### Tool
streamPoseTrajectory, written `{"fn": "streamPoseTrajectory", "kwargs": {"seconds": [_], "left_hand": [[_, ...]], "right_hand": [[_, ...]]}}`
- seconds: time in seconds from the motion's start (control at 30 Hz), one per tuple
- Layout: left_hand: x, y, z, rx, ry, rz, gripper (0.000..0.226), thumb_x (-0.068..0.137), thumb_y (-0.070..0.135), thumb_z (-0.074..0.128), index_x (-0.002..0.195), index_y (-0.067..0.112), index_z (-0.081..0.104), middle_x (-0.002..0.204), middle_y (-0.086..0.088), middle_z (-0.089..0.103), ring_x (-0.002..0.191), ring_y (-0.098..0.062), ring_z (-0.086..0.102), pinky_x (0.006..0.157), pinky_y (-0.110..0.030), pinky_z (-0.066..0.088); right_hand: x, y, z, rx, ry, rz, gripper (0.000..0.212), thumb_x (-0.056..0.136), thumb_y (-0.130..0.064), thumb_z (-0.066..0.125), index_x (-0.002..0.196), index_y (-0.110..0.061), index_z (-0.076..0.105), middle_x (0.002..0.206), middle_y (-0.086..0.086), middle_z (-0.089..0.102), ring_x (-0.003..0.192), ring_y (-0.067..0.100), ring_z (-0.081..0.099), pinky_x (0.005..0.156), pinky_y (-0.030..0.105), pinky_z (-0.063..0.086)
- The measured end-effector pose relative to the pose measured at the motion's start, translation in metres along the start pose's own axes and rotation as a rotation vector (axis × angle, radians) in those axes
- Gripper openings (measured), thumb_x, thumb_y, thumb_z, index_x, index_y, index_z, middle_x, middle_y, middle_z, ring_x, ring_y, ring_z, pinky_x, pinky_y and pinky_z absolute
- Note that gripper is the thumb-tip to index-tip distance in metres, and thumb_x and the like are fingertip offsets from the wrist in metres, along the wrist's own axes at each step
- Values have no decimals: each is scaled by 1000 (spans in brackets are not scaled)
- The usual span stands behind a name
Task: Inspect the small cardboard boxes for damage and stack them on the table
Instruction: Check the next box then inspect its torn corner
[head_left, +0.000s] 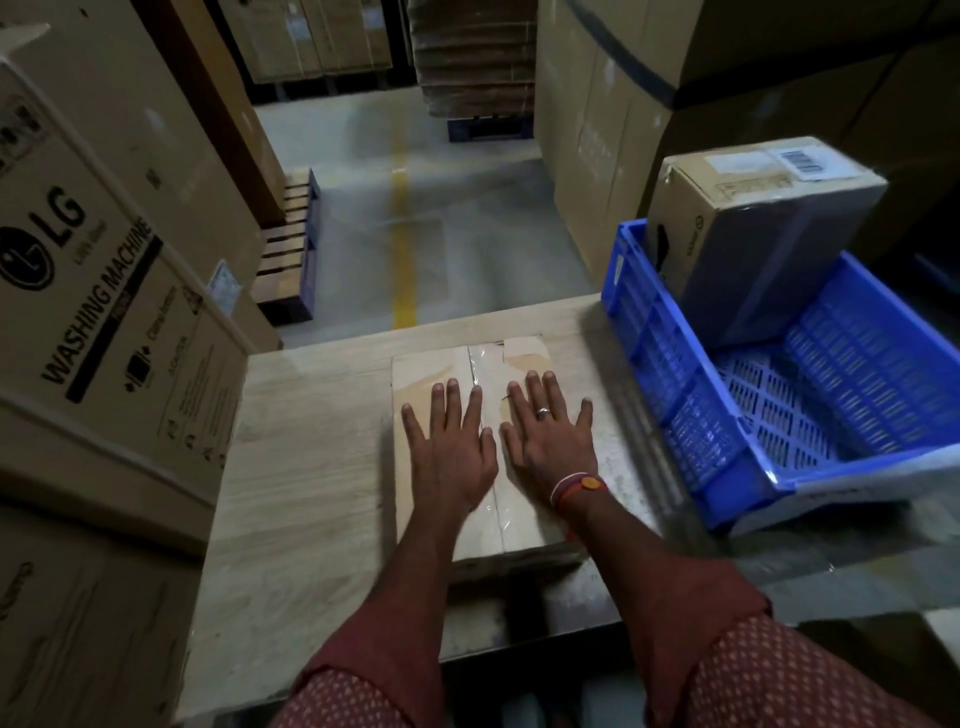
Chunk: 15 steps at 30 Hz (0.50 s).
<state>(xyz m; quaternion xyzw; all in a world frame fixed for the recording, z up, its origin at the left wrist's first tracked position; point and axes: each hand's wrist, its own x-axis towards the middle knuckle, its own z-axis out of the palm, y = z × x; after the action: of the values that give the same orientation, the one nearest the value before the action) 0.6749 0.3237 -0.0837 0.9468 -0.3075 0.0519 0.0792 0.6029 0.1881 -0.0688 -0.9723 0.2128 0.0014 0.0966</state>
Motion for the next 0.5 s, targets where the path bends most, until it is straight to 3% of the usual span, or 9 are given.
{"fn": "streamPoseTrajectory", "kwargs": {"seconds": [0.17, 0.27, 0.33, 0.4, 0.47, 0.5], "left_hand": [[-1, -3, -2, -31, 14, -25, 62, 100, 41, 26, 161, 29, 21, 169, -4, 15, 157, -22, 5, 122, -64, 3], [-2, -2, -4, -13, -5, -27, 61, 100, 42, 28, 160, 30, 23, 169, -5, 16, 157, -23, 5, 121, -64, 4], [-3, -2, -7, -8, -12, -80, 62, 99, 46, 29, 160, 31, 26, 169, -6, 18, 157, -24, 8, 120, -68, 3], [-6, -2, -10, -32, 18, -223, 67, 96, 51, 34, 158, 28, 30, 167, -9, 22, 156, -27, 13, 118, -71, 4], [-10, -4, -12, -84, 39, -359, 73, 91, 56, 39, 156, 25, 34, 167, -11, 22, 156, -29, 13, 114, -71, 15], [-11, -5, -13, -106, 37, -385, 74, 89, 58, 39, 156, 25, 34, 167, -10, 21, 156, -29, 11, 112, -68, 22]], "right_hand": [[-17, 7, -3, 79, -10, 66, 66, 102, -58, 24, 163, -37, 11, 173, -4, -2, 159, 25, -3, 116, 75, 10], [-28, 15, -2, 238, -50, 79, 69, 102, -60, 32, 163, -39, 7, 172, -8, -12, 154, 35, 20, 113, 63, 35], [-26, 19, -6, 395, -28, 35, 74, 102, -54, 46, 164, -35, 11, 172, -8, -12, 145, 26, 39, 111, 48, 44], [-26, 28, -8, 617, -48, 43, 83, 100, -47, 59, 164, -33, 8, 172, -10, -12, 145, 7, 29, 116, 39, 36], [-31, 35, -10, 879, -105, 120, 92, 95, -47, 67, 164, -35, 7, 173, -6, 3, 148, 5, 21, 122, 37, 27], [-35, 38, -10, 1006, -143, 168, 90, 93, -49, 69, 162, -37, 13, 169, -2, 22, 148, 9, 32, 121, 40, 32]]}}
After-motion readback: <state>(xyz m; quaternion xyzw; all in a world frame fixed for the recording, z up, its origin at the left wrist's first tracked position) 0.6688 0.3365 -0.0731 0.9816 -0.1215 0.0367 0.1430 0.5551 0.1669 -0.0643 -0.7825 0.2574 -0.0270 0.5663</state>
